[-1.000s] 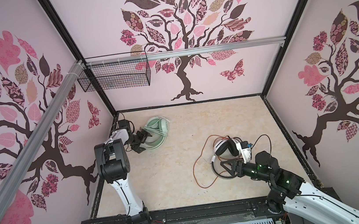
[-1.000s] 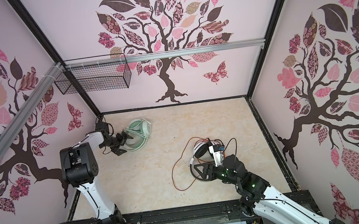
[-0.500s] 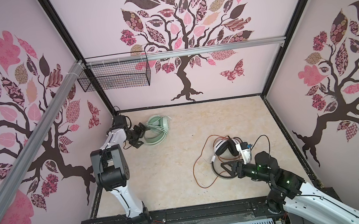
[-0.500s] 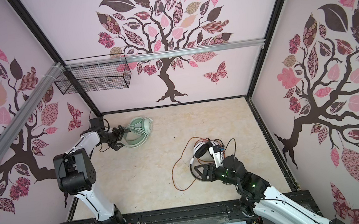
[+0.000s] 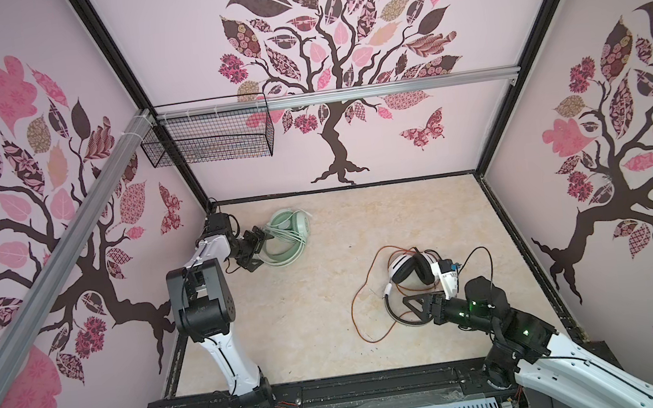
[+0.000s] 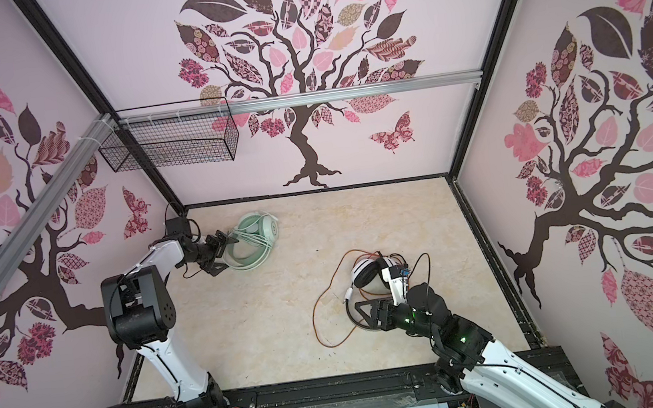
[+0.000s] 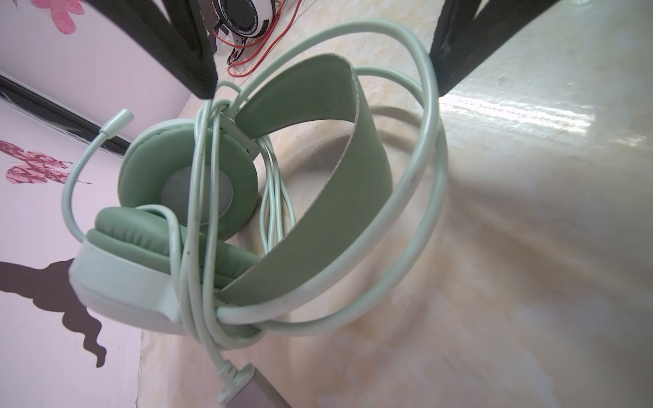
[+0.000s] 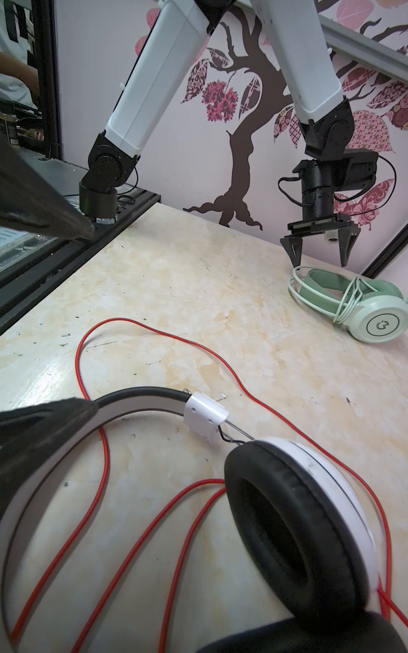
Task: Wrap the headphones
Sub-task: 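Set the wrapped headset on the table with the left gripper and open it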
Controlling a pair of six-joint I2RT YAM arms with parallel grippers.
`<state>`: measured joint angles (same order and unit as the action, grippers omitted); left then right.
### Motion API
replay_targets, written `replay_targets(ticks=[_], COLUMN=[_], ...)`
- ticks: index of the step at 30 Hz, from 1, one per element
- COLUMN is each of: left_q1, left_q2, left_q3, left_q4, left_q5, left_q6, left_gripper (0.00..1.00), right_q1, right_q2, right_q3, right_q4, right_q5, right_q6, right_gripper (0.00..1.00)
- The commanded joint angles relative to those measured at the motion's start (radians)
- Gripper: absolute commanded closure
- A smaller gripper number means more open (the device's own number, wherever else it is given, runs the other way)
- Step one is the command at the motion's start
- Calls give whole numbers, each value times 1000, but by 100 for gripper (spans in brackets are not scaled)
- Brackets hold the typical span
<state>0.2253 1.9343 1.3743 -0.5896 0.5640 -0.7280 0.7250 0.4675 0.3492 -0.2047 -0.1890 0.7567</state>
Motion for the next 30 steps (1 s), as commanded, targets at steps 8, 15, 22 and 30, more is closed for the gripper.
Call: replay_targets(ticks=[8,15,22,30], left_q1=[60,47,-90,-253], left_q2=[35,-97,-437,-675], left_q3=[4,-55,-98,-212], left_q4=[131,117,-64,-181], left_q5=[84,39,-220,-107], left_q6=[-58,-54,84,250], left_gripper=[5,6,6,9], right_q1=[-2,-2,-1,-1], right_q2=[12,-32,142,310], right_q3=[34,82,291,445], right_q4=[-2,-112,-407,-443], right_q5=[-5,52,361,486], right_q6=[1,-21,-126,-178], right_gripper=[26,26,22,18])
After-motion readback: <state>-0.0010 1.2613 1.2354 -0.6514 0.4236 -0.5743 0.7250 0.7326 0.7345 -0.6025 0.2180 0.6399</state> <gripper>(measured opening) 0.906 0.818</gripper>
